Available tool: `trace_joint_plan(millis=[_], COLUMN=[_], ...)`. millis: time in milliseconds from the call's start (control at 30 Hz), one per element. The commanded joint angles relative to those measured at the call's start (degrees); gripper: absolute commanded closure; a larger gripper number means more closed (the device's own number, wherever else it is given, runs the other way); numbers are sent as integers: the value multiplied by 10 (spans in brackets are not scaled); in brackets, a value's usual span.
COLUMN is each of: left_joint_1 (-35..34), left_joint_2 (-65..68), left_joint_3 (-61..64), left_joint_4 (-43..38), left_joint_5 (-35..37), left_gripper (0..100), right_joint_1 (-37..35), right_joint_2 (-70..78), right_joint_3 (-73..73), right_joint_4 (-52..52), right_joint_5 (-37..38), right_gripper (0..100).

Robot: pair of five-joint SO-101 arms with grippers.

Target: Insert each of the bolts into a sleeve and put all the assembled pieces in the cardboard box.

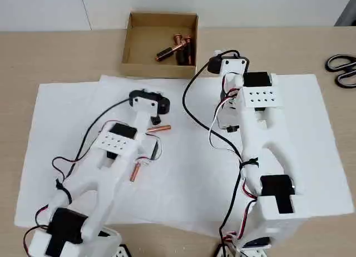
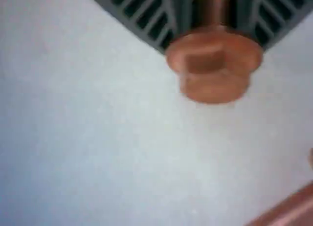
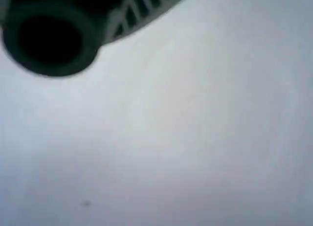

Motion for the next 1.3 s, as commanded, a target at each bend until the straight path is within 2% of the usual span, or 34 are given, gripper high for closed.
trace_joint_plan(millis=[0, 300, 533, 800, 1067, 1267], left_joint_1=[-2, -70, -81, -76, -78, -79], left_joint_2=[-4, -5, -5, -5, -5, -5], left_joint_3=[-81, -315, -406, -434, -471, -557], left_joint_4=[51, 222, 290, 315, 321, 384], left_joint_5=[-11, -33, -30, 94, 98, 98], left_gripper=[994, 994, 994, 994, 994, 994], right_joint_1=[0, -20, -26, -27, -25, -25], right_joint_2=[-38, -40, -115, -284, -417, -495], right_joint_3=[-3, -6, -69, -93, -91, -82], right_joint_4=[1, 34, 115, 128, 149, 156], right_joint_5=[-4, -2, -4, -5, -6, -6], right_gripper=[995, 995, 995, 995, 995, 995])
